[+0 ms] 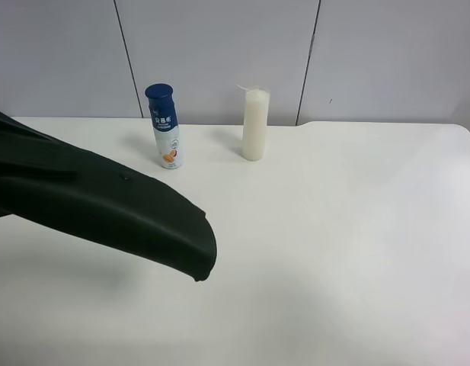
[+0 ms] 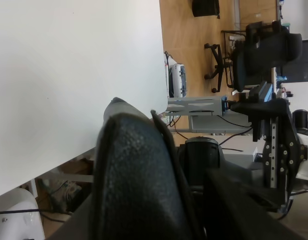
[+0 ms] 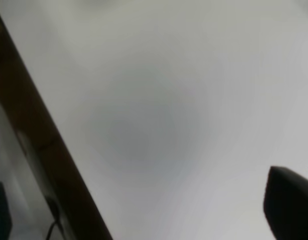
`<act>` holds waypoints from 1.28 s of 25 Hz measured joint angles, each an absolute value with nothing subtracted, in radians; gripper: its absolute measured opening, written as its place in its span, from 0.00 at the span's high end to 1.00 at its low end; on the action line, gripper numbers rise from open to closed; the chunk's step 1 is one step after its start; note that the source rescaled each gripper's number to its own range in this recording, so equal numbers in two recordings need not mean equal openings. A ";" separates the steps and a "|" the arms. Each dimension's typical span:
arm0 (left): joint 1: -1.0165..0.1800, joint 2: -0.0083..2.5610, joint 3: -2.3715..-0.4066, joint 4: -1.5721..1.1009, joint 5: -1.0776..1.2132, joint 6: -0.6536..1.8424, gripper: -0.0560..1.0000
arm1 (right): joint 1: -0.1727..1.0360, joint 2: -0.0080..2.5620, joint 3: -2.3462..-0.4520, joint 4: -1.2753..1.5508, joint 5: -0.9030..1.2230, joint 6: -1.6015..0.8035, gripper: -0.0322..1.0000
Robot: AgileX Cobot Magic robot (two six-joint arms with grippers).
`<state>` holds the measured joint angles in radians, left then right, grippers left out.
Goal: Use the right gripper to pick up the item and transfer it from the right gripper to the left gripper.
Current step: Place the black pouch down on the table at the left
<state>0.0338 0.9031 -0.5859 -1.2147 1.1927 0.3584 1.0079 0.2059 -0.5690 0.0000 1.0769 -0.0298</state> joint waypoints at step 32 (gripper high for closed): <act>0.034 0.903 -0.586 -1.164 1.193 0.358 0.94 | 0.649 0.010 -0.523 -0.006 1.082 -0.015 0.00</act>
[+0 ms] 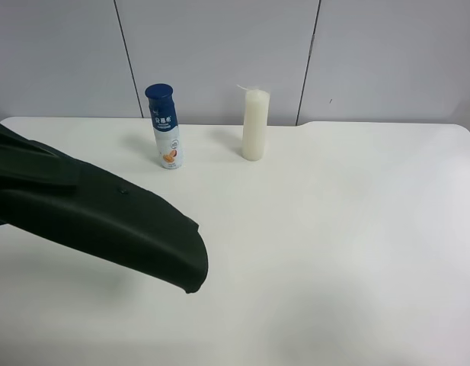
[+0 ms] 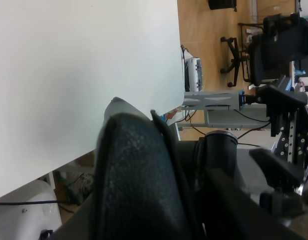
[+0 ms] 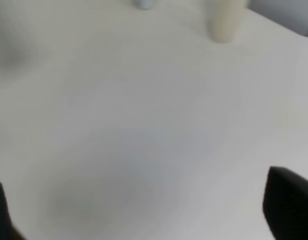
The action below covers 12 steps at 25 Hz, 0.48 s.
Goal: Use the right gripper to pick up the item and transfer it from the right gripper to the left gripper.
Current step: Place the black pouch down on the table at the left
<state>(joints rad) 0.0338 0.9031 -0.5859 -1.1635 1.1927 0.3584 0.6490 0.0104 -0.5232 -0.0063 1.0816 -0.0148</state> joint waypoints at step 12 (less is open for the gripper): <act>0.034 0.903 -0.586 -1.164 1.134 0.358 0.94 | 0.176 -0.002 -0.523 -0.006 1.082 -0.015 0.00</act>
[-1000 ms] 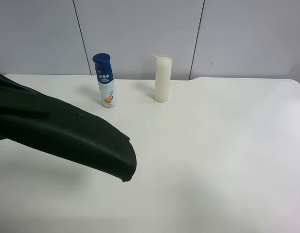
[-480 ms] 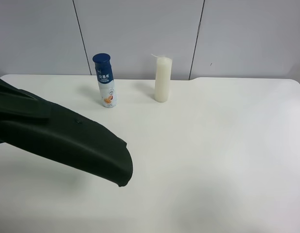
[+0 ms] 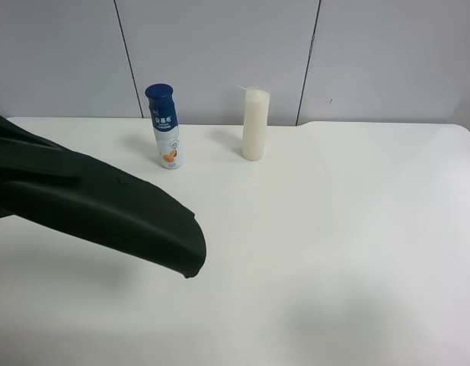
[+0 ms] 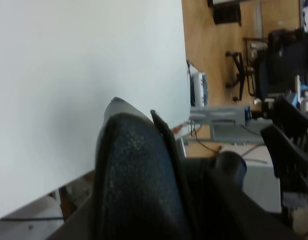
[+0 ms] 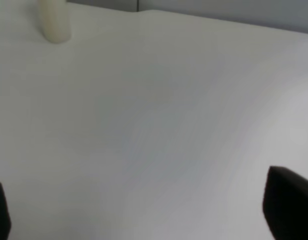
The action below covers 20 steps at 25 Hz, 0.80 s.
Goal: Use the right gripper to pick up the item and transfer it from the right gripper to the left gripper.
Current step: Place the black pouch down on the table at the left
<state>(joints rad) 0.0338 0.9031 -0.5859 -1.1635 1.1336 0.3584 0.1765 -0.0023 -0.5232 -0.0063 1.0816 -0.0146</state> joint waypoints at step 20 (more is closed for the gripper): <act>0.034 1.283 -0.712 -1.223 1.062 0.628 0.94 | 0.171 -0.002 -0.523 -0.006 1.082 -0.015 0.00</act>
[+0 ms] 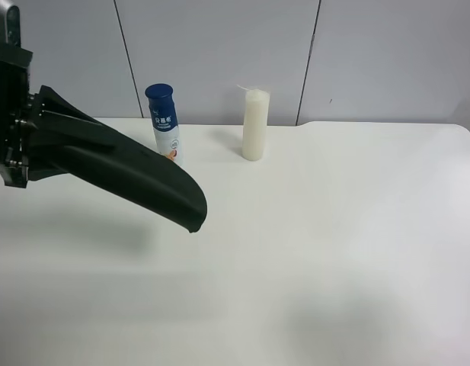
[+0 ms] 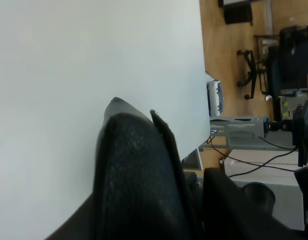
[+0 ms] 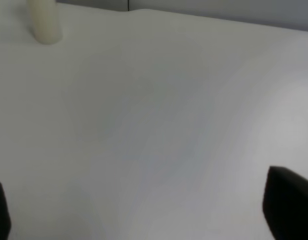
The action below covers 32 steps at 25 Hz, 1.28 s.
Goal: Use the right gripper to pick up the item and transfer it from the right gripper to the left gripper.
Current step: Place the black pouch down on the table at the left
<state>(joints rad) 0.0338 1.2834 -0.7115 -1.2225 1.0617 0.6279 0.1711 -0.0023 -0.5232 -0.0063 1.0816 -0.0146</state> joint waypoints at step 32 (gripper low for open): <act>0.217 1.908 -0.962 -1.147 0.994 1.052 0.67 | 0.171 -0.002 -0.523 -0.006 1.082 -0.015 0.00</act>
<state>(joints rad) 0.2173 1.9075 -0.9623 -1.1470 0.9945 1.0522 0.1711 -0.0023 -0.5232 -0.0063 1.0816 -0.0146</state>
